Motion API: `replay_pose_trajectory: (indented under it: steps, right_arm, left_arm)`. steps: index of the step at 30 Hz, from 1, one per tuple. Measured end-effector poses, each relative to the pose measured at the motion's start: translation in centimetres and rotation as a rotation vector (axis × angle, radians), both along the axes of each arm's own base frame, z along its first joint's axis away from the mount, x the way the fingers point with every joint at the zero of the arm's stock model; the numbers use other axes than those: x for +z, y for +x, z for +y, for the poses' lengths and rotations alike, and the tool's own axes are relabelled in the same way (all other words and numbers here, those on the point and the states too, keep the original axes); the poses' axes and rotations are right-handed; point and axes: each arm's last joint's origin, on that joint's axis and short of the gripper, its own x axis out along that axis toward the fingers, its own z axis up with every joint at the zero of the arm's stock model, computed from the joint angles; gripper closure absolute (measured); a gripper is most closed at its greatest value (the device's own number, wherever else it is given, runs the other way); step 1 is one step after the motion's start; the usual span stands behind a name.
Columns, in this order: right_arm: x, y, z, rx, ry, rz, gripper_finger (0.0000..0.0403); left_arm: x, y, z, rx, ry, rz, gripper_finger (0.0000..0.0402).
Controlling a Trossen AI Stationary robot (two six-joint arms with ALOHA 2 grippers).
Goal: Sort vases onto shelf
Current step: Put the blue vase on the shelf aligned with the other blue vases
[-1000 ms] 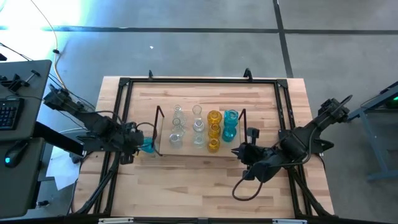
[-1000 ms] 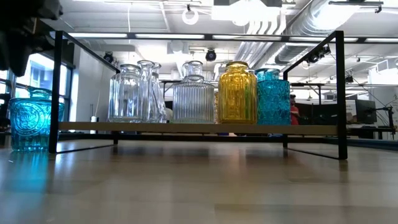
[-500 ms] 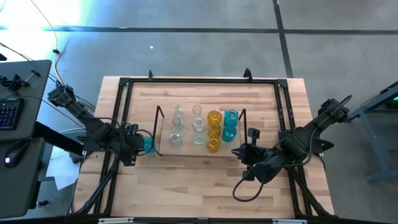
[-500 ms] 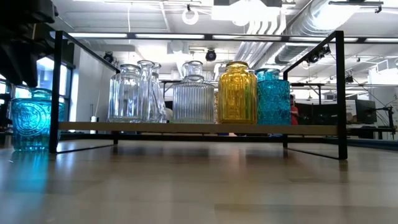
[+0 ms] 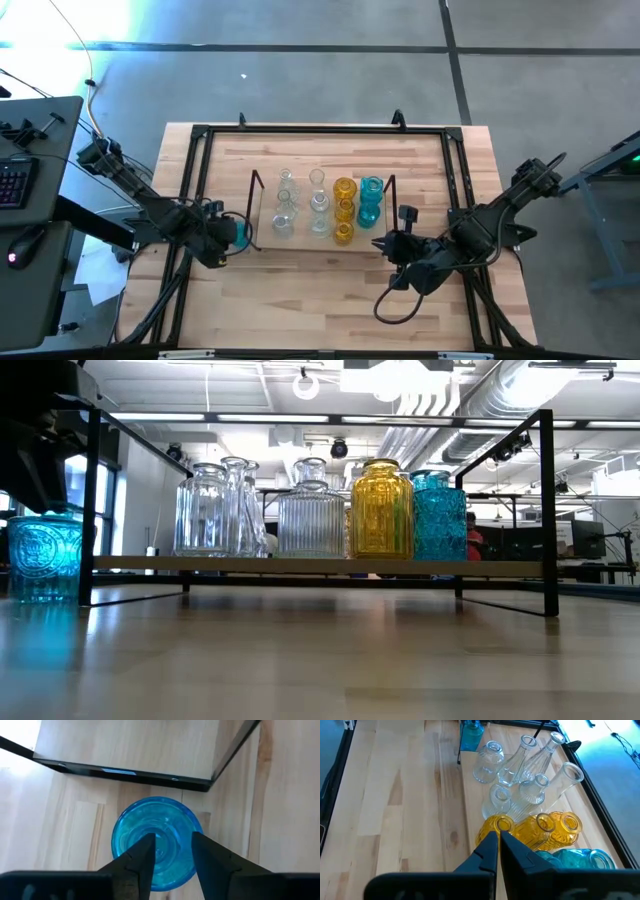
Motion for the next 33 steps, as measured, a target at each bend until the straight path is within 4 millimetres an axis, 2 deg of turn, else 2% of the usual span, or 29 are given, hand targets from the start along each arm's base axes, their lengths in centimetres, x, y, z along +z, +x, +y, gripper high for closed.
replay_pose_trajectory:
  steps: [4,10,18,24,29,33]
  right_arm:
    - [0.0,0.0,0.0,0.001,-0.002,0.0,0.0403]
    - [0.0,0.0,0.0,0.013,-0.016,0.005,0.0403]
    - [-0.1,-0.1,0.0,0.031,-0.01,0.024,0.0403]
    - [-0.1,-0.1,0.2,0.055,0.029,0.047,0.0403]
    - [-0.4,-0.6,1.0,0.077,0.041,0.046,0.0403]
    - [-2.0,-1.1,1.8,0.068,0.066,0.055,0.0403]
  left_arm:
    - [-0.1,0.1,-0.1,0.016,-0.018,0.011,0.0311]
    - [1.0,0.2,-0.5,-0.034,-0.077,0.039,0.0385]
    - [4.0,0.3,-1.2,-0.085,-0.184,0.07,0.0391]
    - [6.8,0.6,-2.8,-0.142,-0.306,0.016,0.0392]
    - [8.5,2.1,-5.1,-0.198,-0.332,-0.068,0.0392]
    - [9.4,4.3,-7.3,-0.257,-0.262,-0.081,0.0392]
